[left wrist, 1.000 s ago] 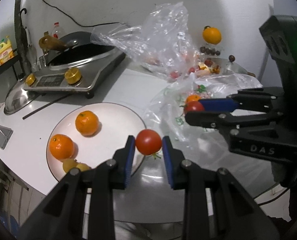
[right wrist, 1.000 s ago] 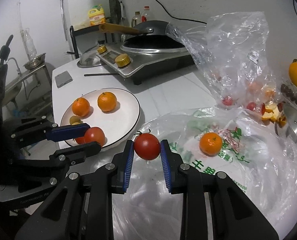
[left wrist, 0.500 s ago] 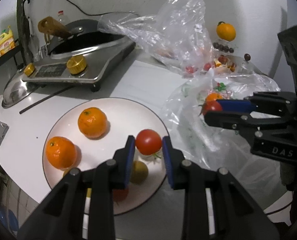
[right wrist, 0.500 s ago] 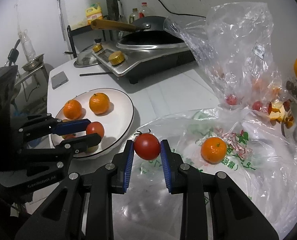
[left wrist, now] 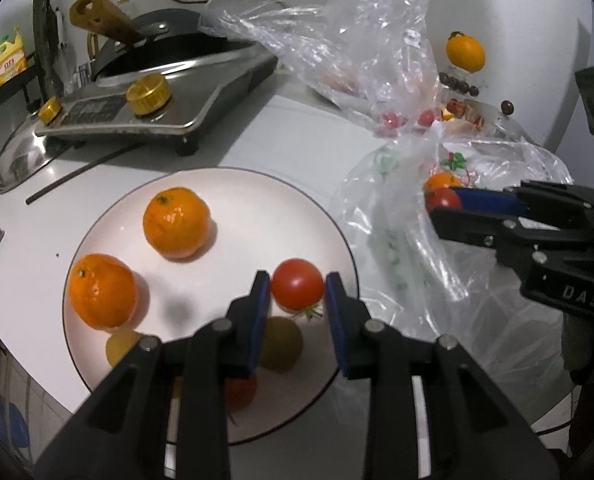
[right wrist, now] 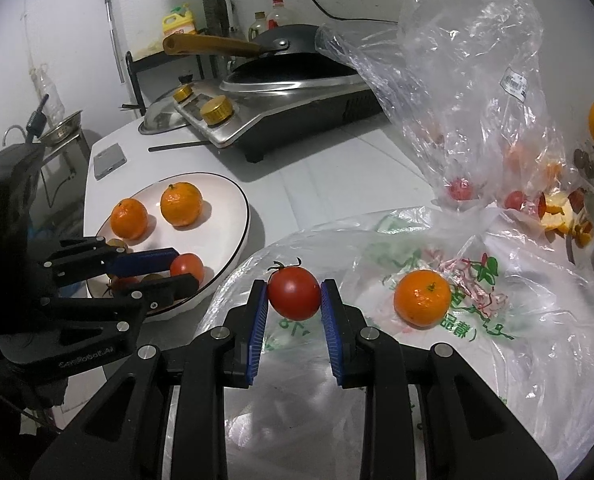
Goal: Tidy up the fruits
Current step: 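Carry both held red tomatoes over the white plate with both tools, then lower both tomatoes onto the plate and open both tools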
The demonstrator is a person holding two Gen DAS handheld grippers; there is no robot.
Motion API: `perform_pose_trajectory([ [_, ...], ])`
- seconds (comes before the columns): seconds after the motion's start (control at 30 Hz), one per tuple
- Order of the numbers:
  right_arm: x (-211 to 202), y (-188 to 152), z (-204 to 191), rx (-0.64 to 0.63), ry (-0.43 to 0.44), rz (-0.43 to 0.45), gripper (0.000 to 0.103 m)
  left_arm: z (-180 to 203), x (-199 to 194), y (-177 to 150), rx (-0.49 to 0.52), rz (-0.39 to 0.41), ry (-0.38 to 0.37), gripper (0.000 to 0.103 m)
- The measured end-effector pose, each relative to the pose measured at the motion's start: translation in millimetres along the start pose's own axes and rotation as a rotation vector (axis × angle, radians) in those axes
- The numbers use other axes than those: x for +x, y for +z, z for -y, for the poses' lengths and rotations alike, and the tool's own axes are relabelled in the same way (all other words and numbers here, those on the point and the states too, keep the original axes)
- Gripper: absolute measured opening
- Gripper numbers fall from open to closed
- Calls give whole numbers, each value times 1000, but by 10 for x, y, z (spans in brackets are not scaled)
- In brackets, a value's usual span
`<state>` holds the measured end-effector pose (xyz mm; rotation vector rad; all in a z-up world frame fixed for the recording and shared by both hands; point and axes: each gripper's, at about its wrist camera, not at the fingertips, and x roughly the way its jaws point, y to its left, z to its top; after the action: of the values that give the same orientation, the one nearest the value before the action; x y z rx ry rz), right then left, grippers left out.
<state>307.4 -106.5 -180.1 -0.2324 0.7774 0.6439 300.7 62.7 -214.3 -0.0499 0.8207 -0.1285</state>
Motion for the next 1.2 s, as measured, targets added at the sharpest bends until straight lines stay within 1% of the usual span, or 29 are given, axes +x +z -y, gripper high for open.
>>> perform_pose_trajectory([
  [0.23,-83,1,6,2,-18,7,29,1,-58,13,-10,2,-12,30],
  [0.43,-181,45,-67,-9,-34,23,29,6,-187,28,1,39,-9,32],
  [0.63,-223,128,-209,-34,-30,36,29,-96,-321,10,-8,70,6,33],
  [0.93,-92,275,-464,-79,-2,31,29,-323,-470,-28,-32,109,40,33],
  [1.13,50,327,-565,-85,8,19,29,-446,-513,-30,-30,128,54,33],
  [1.2,109,339,-601,-88,11,10,29,-500,-525,-32,-36,134,71,34],
])
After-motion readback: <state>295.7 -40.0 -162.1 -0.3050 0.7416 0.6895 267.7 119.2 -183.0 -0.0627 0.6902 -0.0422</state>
